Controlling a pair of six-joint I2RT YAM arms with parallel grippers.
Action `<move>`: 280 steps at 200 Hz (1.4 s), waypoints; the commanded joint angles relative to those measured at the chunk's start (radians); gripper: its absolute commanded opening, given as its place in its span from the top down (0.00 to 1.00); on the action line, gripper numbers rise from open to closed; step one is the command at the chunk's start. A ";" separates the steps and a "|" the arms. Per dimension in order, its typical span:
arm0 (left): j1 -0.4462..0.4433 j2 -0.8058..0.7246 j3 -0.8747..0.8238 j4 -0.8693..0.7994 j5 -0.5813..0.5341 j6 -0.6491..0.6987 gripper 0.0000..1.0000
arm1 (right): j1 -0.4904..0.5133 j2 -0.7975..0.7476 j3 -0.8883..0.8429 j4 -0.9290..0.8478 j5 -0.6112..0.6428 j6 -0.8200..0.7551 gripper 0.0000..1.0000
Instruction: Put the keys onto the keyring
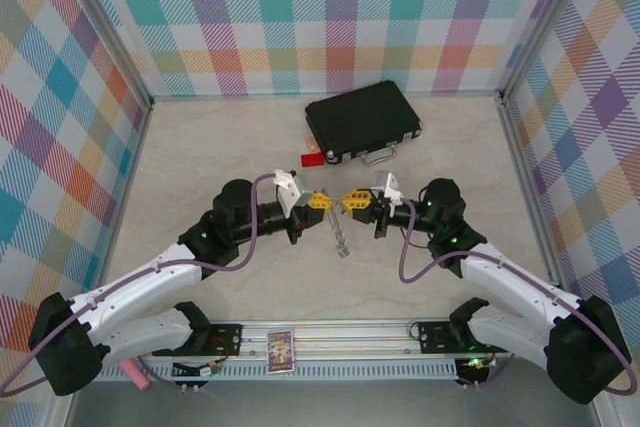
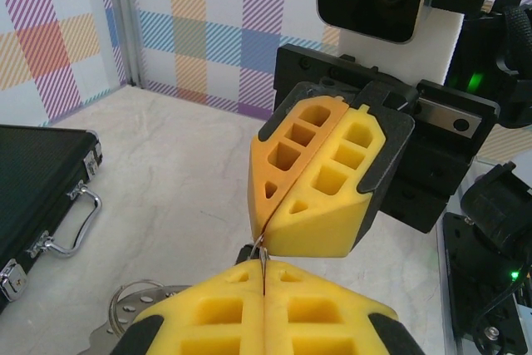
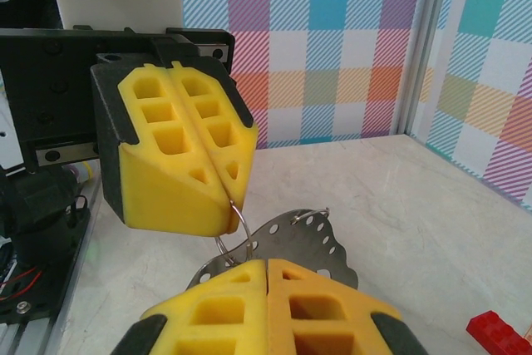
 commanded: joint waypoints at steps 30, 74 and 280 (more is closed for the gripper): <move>-0.011 -0.023 0.017 0.021 0.019 0.015 1.00 | 0.022 -0.018 0.029 0.032 -0.014 -0.027 1.00; -0.010 -0.027 0.020 0.012 0.016 0.018 1.00 | 0.023 -0.043 0.016 0.038 0.024 -0.035 1.00; -0.010 -0.016 0.026 0.003 0.027 0.010 1.00 | 0.042 -0.032 0.025 0.003 0.003 -0.055 1.00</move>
